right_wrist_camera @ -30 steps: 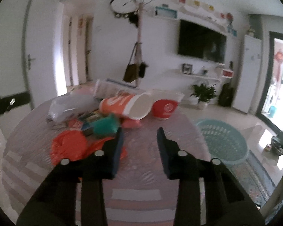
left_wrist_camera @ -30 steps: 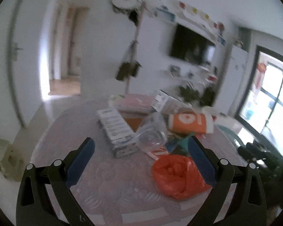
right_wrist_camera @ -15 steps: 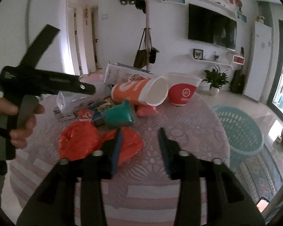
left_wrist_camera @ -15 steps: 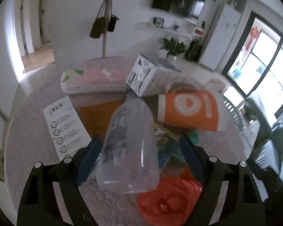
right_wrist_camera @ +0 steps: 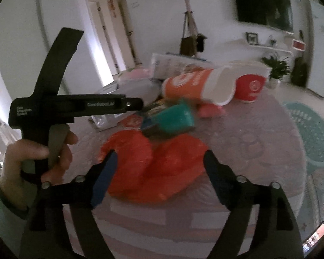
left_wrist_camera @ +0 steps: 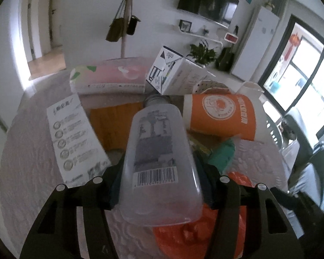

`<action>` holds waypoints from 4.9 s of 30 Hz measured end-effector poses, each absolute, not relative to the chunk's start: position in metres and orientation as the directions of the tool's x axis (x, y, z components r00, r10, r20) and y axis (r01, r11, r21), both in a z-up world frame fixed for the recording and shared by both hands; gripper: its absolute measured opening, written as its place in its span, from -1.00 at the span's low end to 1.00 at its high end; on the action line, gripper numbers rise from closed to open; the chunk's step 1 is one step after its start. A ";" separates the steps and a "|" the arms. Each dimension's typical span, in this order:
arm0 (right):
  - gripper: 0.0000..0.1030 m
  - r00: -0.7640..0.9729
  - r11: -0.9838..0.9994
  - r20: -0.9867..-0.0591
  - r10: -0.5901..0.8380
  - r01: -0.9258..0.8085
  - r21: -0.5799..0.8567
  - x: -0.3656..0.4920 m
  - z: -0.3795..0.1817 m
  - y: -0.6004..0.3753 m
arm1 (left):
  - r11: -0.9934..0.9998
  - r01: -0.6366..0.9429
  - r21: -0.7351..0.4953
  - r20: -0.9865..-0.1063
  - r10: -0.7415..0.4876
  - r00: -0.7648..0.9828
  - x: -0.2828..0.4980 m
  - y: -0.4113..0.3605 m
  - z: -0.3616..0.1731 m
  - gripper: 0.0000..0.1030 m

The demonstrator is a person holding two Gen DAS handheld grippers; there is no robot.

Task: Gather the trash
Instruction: 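Grasp the clear plastic bottle with the left tool while the right tool grasps the red bag, then carry the bottle and red bag to the teal basket and release both, then return both tools to the table above the remaining trash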

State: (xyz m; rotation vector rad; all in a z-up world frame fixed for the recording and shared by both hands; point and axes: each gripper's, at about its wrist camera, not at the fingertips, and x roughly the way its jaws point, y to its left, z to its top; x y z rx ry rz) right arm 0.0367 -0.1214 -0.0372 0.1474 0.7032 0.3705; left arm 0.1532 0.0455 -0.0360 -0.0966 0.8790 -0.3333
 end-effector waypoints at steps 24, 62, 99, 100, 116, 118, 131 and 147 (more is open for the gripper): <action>-0.55 0.712 0.952 -0.633 0.305 -0.252 0.175 0.017 -0.023 -0.147 | 0.911 0.235 -0.339 -0.639 -0.407 0.653 0.033 0.077 -0.029 0.04; -0.55 0.851 0.981 -0.513 0.110 -0.010 0.194 0.018 -0.010 -0.293 | 0.852 0.383 -0.357 -0.526 -0.522 0.671 0.030 -0.027 -0.002 0.04; 0.10 0.691 0.821 -0.718 -0.089 0.459 0.340 0.128 -0.107 -0.479 | 0.724 0.568 -0.391 -0.621 -0.663 0.418 0.226 -0.270 -0.049 0.27; 0.10 0.698 0.825 -0.710 -0.093 0.453 0.338 0.122 -0.101 -0.476 | 0.724 0.570 -0.389 -0.613 -0.665 0.427 0.219 -0.266 -0.043 0.31; 0.10 0.853 0.928 -0.522 0.023 0.176 0.328 0.065 0.001 -0.365 | 0.838 0.476 -0.266 -0.463 -0.544 0.700 0.105 -0.148 0.041 0.56; 0.10 0.865 0.938 -0.499 0.053 0.128 0.322 0.061 0.009 -0.347 | 0.887 0.401 -0.228 -0.435 -0.461 0.774 0.090 -0.123 0.047 0.62; 0.29 0.836 0.954 -0.481 0.263 -0.149 0.262 0.062 0.023 -0.216 | 0.956 -0.099 -0.276 -0.526 -0.064 0.848 0.102 0.063 0.030 0.69; 0.34 0.676 0.947 -0.666 0.316 -0.182 0.265 0.110 -0.044 -0.130 | 0.951 -0.172 -0.258 -0.664 -0.045 0.747 0.156 0.095 -0.041 0.69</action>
